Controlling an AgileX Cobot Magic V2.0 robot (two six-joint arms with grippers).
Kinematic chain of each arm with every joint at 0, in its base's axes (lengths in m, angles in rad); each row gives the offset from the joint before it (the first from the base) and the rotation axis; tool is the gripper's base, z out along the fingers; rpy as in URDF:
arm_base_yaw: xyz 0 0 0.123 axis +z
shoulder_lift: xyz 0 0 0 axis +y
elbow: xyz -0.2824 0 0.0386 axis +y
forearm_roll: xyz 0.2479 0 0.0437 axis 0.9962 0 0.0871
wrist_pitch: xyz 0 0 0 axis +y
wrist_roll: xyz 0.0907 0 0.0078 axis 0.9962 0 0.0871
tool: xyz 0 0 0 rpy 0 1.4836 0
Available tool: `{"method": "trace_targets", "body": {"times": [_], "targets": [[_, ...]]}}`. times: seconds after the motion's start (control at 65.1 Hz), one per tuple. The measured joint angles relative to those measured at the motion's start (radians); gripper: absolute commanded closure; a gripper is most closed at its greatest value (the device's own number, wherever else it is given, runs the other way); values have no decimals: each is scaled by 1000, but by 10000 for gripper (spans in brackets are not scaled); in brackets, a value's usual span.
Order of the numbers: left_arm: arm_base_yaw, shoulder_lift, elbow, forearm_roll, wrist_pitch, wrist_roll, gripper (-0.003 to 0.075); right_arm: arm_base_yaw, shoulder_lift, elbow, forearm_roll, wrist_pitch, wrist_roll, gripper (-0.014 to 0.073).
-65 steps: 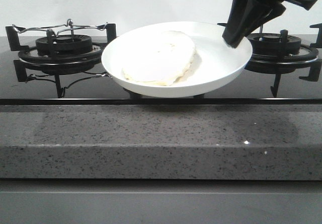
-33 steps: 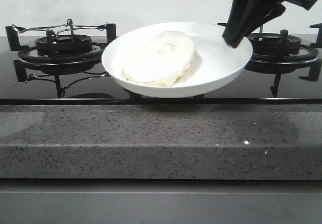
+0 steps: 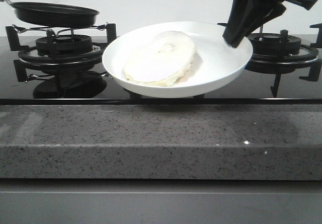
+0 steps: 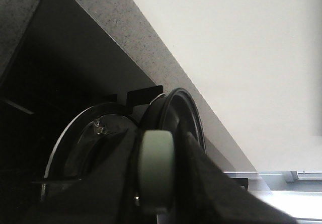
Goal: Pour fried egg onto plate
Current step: 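Carry the empty pan back and lower it onto its burner with the left gripper, then release the pan handle and withdraw the left gripper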
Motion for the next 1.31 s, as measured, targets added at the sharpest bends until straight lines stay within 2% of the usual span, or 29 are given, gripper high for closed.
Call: {"method": "trace_targets", "body": {"times": [0.476,0.876,1.121,1.306], "targets": [[0,0,20,11,0,-10,720,0,0,0,0,0,0,661],[-11,0,22,39,4,-10,476,0,0,0,0,0,0,661],[-11,0,22,69,23,-8,220,0,0,0,0,0,0,661],[-11,0,22,89,61,-8,204,0,0,0,0,0,0,661]]}}
